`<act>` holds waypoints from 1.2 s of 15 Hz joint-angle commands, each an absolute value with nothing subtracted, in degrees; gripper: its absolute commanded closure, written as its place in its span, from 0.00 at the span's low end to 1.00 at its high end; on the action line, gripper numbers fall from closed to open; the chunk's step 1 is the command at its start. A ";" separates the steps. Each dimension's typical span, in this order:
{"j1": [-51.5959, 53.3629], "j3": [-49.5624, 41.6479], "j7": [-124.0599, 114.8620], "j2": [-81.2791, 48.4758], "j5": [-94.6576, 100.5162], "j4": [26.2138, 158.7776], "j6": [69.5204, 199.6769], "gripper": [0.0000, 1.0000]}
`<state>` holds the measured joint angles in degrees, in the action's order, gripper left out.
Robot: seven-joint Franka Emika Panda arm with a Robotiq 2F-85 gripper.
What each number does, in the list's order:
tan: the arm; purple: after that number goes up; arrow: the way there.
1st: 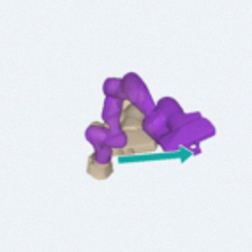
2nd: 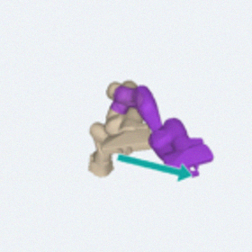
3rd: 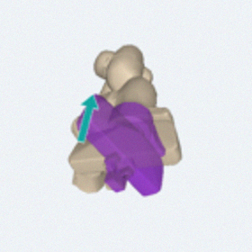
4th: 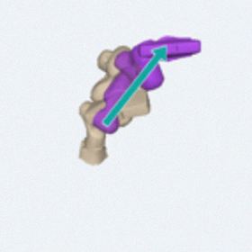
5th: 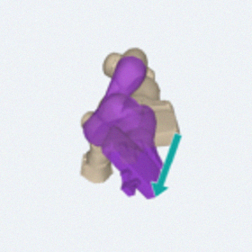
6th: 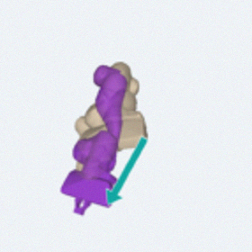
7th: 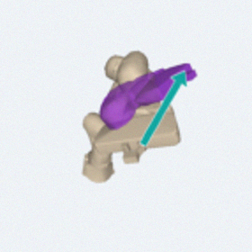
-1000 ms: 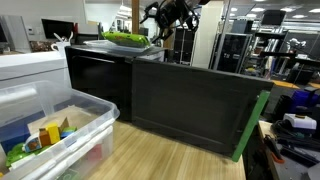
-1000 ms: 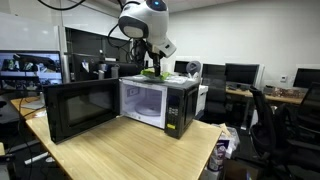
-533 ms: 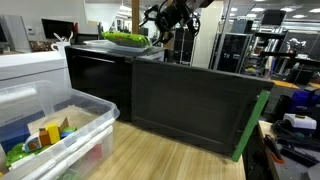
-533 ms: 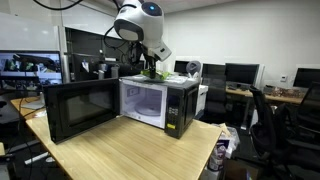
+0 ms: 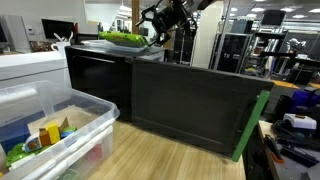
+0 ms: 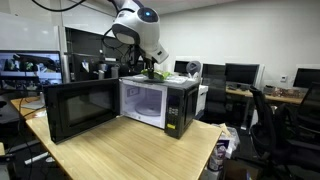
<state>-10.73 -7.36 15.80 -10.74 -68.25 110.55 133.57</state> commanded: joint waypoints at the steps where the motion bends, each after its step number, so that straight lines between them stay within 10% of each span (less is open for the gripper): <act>1: -10.27 -7.12 17.08 -9.67 -70.55 110.86 135.54 0.00; 18: -10.20 -6.62 21.98 -11.99 -76.42 108.90 138.07 0.00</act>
<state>-10.25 -6.97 19.11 -11.70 -73.30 109.04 137.12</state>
